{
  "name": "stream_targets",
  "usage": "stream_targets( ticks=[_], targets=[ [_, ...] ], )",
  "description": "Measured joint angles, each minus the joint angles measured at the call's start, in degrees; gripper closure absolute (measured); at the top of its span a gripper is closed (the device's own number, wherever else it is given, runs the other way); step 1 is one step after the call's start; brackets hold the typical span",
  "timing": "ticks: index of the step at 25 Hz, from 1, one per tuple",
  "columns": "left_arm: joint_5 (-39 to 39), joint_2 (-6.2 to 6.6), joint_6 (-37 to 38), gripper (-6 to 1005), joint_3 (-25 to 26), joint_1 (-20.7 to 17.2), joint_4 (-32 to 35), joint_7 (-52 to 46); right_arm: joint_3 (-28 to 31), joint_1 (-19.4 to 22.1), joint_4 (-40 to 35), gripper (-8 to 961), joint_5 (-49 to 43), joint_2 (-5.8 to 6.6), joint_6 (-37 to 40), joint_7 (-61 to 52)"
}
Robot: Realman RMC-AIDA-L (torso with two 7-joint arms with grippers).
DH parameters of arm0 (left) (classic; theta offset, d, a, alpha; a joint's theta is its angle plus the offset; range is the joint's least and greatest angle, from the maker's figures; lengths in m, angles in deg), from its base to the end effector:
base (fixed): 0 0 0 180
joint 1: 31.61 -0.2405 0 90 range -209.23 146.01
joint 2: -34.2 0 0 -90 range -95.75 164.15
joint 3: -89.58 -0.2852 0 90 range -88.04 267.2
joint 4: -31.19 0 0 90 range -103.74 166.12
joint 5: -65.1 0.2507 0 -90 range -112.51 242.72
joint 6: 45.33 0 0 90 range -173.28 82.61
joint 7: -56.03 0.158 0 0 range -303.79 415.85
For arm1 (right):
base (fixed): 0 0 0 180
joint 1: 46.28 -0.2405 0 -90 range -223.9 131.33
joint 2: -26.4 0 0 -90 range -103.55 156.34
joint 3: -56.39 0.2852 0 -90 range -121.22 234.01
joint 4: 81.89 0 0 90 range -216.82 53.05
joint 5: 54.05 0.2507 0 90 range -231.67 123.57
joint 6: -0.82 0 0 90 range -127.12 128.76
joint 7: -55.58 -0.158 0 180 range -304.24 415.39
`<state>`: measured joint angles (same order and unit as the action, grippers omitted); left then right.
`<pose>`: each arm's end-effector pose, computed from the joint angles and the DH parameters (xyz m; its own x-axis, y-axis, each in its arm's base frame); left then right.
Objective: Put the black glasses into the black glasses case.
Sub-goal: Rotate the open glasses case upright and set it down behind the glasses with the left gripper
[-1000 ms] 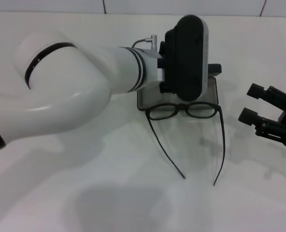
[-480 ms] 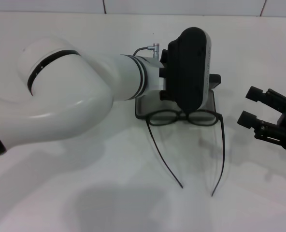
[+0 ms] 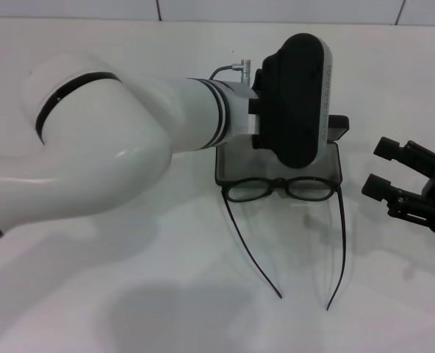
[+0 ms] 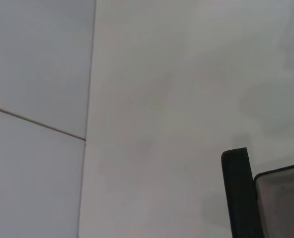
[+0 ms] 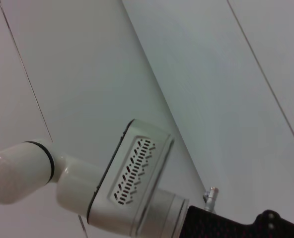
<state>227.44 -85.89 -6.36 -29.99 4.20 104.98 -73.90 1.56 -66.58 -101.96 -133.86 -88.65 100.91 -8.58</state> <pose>-0.0994 0.4097 -0.1649 0.8509 -0.3387 -0.4014 -0.5082 -0.7240 -0.4664 0.3264 0.3040 -0.0249 0.5108 -0.2529 -0.8217 -0.4928 -0.8693 -0.0388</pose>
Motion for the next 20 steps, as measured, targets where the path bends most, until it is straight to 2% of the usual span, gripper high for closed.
stream_targets(
  ticks=[7, 14, 20],
  targets=[
    [0.0, 0.04, 0.1, 529, 0.4, -1.7, 1.9, 2.2, 0.0, 0.0, 0.0, 83, 0.0, 0.08, 0.0, 0.0],
    [-0.3, -0.18, -0.4, 529, 0.5, -0.2, -2.6, 2.2, 0.0, -0.1, 0.0, 83, 0.0, 0.07, -0.1, 0.0],
    [-0.5, -0.3, -0.6, 533, 0.2, -0.1, -3.6, 2.0, 0.0, -0.1, 0.0, 83, 0.0, -0.02, -0.1, 0.2]
  ],
)
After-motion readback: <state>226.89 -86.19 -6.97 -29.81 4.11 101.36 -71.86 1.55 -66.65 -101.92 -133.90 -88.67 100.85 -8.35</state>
